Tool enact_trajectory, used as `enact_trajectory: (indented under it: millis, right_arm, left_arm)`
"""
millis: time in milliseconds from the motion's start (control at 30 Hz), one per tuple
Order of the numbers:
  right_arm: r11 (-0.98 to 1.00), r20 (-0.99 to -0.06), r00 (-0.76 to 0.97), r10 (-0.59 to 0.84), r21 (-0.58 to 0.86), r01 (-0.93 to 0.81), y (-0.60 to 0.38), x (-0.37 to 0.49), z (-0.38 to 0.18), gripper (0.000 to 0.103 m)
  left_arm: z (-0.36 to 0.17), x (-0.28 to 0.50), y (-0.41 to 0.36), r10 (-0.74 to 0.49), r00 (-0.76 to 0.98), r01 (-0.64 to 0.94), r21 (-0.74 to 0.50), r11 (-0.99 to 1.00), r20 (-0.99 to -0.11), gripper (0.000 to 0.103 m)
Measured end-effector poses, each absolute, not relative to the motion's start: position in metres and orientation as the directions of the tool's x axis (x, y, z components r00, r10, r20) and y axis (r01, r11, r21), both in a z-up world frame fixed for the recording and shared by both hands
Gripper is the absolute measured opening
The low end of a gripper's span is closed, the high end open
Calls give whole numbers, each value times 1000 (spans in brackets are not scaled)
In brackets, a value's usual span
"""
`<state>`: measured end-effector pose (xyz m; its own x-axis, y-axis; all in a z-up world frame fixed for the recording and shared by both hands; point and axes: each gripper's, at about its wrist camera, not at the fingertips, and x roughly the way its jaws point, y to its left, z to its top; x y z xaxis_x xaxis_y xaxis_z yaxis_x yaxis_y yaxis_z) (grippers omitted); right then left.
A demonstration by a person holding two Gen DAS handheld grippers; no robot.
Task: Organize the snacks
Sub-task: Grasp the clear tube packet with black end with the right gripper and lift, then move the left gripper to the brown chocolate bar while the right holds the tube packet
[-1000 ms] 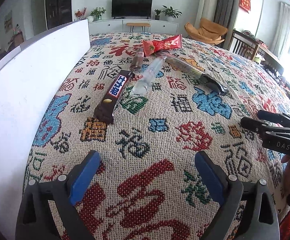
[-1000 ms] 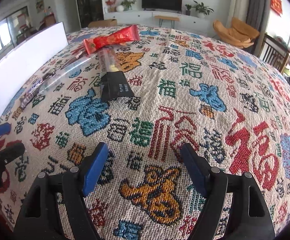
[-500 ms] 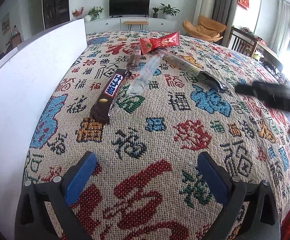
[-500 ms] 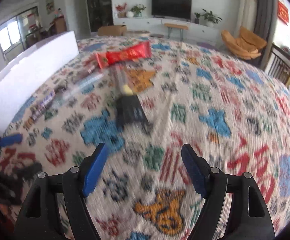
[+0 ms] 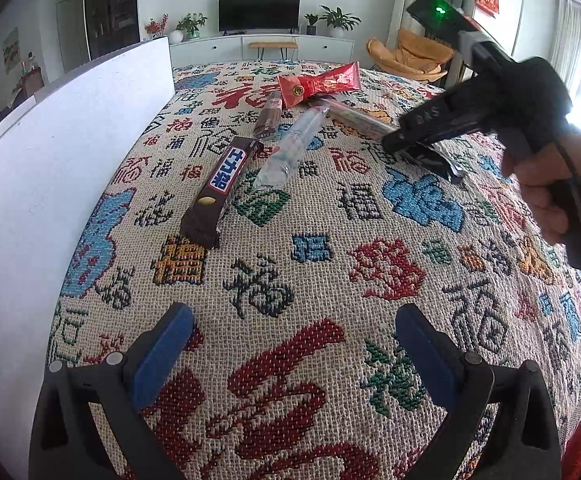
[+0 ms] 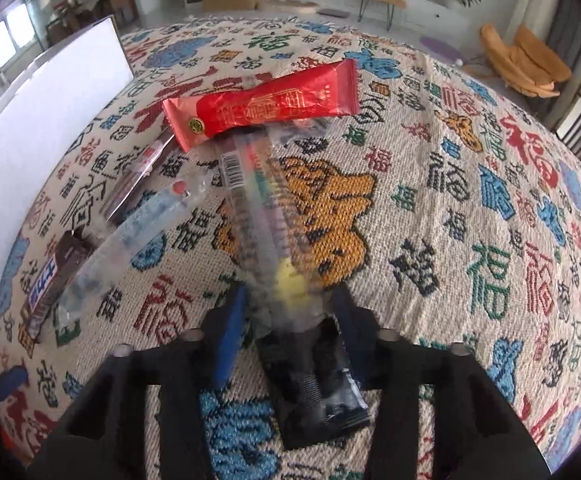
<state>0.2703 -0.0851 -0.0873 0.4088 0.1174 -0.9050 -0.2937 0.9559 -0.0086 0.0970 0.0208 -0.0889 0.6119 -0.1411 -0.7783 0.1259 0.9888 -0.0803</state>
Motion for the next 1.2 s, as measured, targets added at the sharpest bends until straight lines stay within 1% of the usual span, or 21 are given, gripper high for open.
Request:
enact_trajectory:
  millis: [33,67,167,233,333,400,433,467,500,633,700,800,833,900,1200]
  right_arm:
    - [952,-909,400,114,-15,-305,-87,266,-87,33]
    - [949,-911,395,115,-17,-314,-90,260,-85,32]
    - [952,-909,397,124,-3,-305,-111,232,-80,32]
    - [969,-897,429,107,-3,-247,-136,206,-78,32]
    - [995,-848,530,7,-48,-90,-177,169,-71,32]
    - [999,-825,563,-41,-45,6,-202,155,-72,40]
    - [999,-817,574,-47,-32,36,-211,150,-73,49]
    - [999,-812,582,-39,-12,51,-218,148,-74,61]
    - [998,-808,588,-34,-2,56,-223,149,-76,64]
    - [999,-803,595,-41,-29,29,-222,156,-87,65]
    - [999,-787,616,-42,-26,35,-221,153,-90,70]
    - [999,-789,613,-35,-15,36,-223,153,-92,73]
    - [999,-790,612,-31,-7,42,-225,153,-92,76]
    - [999,-793,608,-32,1,53,-228,152,-93,78]
    - [998,-793,607,-41,-7,58,-227,151,-93,79]
  left_arm:
    - [-89,97,21,-141,612,126,-80,989,-778,100]
    - [-89,97,21,-141,612,126,-80,989,-778,100]
    - [-89,97,21,-141,612,126,-80,989,-778,100]
    - [-89,97,20,-138,611,126,-76,989,-779,100]
    - [-90,98,17,-122,605,130,-54,990,-787,101]
    - [-91,99,14,-108,599,134,-33,990,-794,102]
    - [-91,99,14,-104,598,134,-29,991,-795,102]
    - [-91,99,14,-105,598,134,-30,991,-795,102]
    - [-91,99,14,-106,598,134,-31,990,-795,102]
    - [-91,99,13,-105,598,135,-29,990,-795,102]
    - [-91,99,14,-106,598,135,-30,990,-795,103]
    - [-91,99,14,-104,598,135,-29,990,-795,103]
    - [-91,99,14,-104,598,135,-29,990,-795,103]
    - [-91,99,14,-104,597,135,-28,990,-795,103]
    - [-91,99,14,-100,597,133,-25,991,-796,103]
